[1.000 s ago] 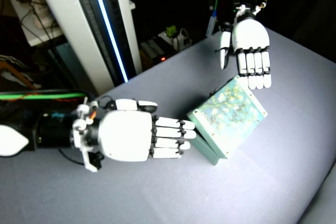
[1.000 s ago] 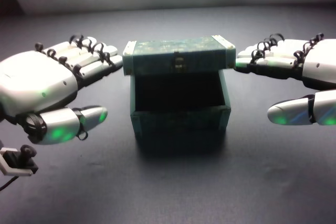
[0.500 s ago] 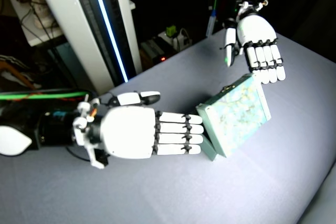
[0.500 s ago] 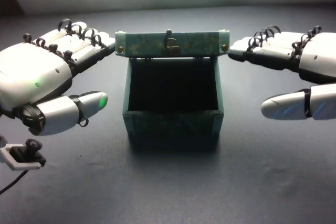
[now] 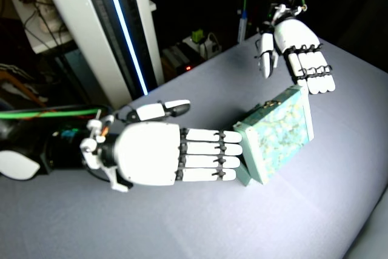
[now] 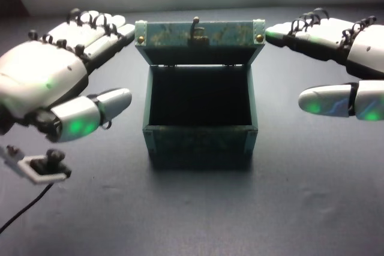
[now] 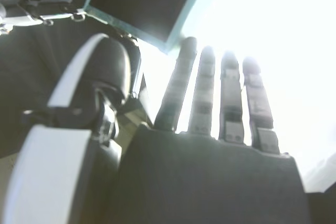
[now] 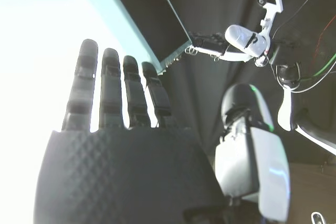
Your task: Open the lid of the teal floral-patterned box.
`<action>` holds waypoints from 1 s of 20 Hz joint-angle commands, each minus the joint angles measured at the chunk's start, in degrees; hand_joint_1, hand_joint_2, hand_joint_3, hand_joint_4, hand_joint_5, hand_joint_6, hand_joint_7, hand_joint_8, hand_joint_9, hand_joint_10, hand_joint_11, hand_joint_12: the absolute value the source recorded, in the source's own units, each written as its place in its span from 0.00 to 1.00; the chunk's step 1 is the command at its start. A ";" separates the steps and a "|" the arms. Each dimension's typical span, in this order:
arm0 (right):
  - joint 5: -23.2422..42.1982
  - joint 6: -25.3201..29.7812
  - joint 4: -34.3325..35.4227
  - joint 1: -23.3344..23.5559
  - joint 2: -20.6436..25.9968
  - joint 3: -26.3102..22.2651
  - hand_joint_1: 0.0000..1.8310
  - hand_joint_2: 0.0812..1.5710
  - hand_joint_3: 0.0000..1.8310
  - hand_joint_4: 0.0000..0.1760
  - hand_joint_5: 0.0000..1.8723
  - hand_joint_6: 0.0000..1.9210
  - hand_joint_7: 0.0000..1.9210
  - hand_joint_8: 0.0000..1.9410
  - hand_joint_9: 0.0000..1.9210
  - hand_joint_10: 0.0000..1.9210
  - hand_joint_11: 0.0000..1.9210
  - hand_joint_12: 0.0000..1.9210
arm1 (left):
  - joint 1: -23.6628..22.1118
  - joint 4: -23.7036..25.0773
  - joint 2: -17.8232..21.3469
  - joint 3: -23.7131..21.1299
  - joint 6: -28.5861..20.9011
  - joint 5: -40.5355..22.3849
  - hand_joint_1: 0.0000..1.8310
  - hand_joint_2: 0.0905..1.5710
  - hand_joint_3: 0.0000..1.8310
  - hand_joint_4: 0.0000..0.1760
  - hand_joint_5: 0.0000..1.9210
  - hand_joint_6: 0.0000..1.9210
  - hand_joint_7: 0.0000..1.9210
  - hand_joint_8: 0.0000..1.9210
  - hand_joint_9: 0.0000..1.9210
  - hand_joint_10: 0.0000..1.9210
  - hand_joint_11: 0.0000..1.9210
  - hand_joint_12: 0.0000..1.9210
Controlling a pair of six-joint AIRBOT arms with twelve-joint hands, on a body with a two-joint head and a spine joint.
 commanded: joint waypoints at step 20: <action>7.38 -0.23 10.00 1.33 -5.67 5.83 0.00 0.81 0.00 0.00 0.04 0.00 0.04 0.00 0.04 0.00 0.03 0.10 | -6.32 -4.75 -6.77 5.69 3.25 -5.54 0.00 0.99 0.01 0.00 0.04 0.00 0.02 0.00 0.02 0.00 0.00 0.00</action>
